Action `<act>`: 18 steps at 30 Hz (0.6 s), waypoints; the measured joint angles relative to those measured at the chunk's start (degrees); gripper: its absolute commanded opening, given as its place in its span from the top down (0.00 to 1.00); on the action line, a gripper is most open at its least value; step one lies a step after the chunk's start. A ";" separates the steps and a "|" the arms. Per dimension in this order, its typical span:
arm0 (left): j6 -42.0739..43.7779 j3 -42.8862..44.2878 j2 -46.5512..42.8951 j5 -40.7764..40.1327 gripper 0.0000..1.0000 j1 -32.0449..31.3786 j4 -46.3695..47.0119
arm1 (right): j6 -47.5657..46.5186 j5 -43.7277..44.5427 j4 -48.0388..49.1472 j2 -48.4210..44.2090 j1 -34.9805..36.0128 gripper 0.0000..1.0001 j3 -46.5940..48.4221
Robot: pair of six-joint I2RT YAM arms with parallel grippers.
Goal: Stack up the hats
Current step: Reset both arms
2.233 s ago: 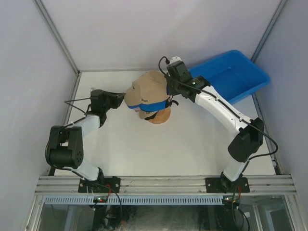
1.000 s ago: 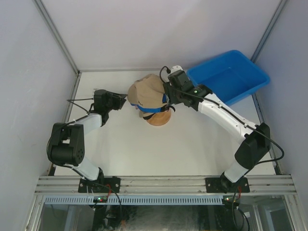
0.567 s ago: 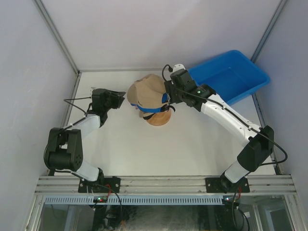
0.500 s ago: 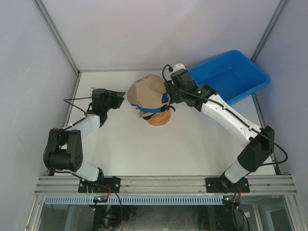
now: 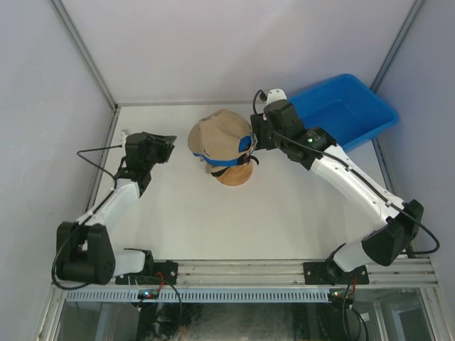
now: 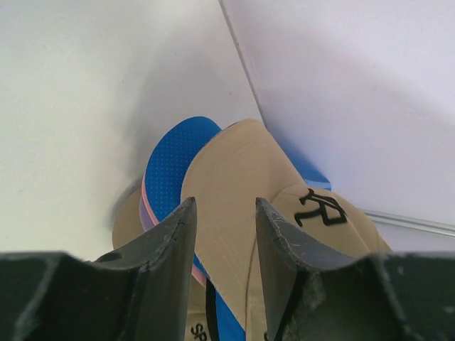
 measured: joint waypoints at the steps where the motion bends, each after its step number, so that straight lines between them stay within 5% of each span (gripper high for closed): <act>1: 0.37 -0.37 -1.97 -0.74 0.57 0.00 -1.31 | 0.11 0.13 0.33 -1.11 -0.22 0.41 -0.50; 9: 7.61 -1.01 -20.90 -10.34 0.59 -0.98 -13.20 | 1.01 2.32 5.40 -12.07 -5.73 0.22 -8.13; 13: 11.96 -1.01 -30.47 -17.99 0.60 -3.82 -20.72 | 4.04 9.33 6.71 -13.68 -9.60 0.08 -9.75; 18: 15.37 -1.01 -38.47 -28.13 0.60 -9.35 -30.18 | 8.24 19.26 4.66 -13.31 -10.01 0.02 -10.19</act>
